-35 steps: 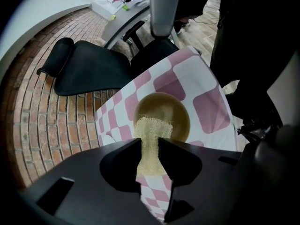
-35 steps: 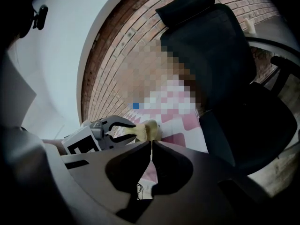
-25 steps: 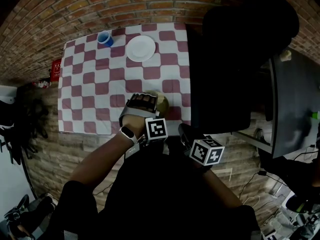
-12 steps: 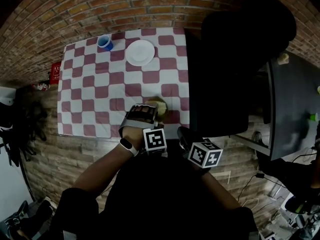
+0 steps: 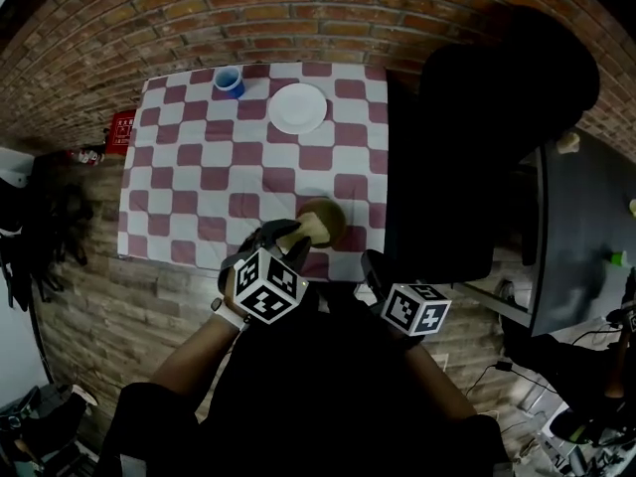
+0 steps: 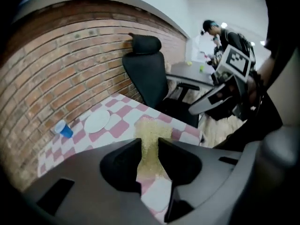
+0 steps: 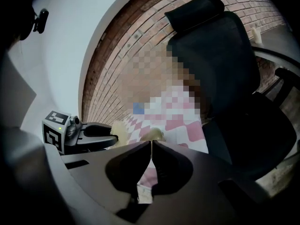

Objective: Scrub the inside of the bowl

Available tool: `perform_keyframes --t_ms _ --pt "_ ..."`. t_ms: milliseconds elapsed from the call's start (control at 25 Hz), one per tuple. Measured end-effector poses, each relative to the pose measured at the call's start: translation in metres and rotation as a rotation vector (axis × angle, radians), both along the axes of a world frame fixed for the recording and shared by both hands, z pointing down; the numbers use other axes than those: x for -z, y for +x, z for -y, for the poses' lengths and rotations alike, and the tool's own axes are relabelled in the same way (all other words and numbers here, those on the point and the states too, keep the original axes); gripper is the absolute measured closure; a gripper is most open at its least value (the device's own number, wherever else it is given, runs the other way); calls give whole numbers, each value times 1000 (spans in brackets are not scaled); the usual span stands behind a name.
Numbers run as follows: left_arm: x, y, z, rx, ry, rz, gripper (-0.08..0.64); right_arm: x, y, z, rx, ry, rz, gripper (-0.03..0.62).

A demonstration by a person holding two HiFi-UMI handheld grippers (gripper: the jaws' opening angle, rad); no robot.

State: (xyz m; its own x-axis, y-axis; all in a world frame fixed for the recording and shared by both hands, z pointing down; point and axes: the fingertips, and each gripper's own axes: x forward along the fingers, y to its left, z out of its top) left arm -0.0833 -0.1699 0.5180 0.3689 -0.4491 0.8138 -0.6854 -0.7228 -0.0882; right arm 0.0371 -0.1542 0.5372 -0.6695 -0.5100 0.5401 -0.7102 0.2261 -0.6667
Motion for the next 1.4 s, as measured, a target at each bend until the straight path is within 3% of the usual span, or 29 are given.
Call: perform_keyframes --t_ms 280,440,680,840,1080,1200,1400 --pt "31 -8 -5 263 -71 -433 445 34 -13 17 46 85 -27 560" --pt "40 -22 -10 387 -103 -591 445 55 -30 18 103 140 -31 560" --pt "49 -54 -6 505 -71 -673 445 91 -50 29 170 247 -14 560" --pt "61 -77 -6 605 -23 -712 445 130 -51 40 178 390 -53 560" --pt "81 -77 -11 621 29 -732 445 180 -54 50 156 607 -17 560" --pt "88 -72 -9 586 55 -714 445 180 -57 46 152 634 -25 560" --pt "93 -86 -3 591 72 -701 445 164 -63 34 183 595 -45 560"
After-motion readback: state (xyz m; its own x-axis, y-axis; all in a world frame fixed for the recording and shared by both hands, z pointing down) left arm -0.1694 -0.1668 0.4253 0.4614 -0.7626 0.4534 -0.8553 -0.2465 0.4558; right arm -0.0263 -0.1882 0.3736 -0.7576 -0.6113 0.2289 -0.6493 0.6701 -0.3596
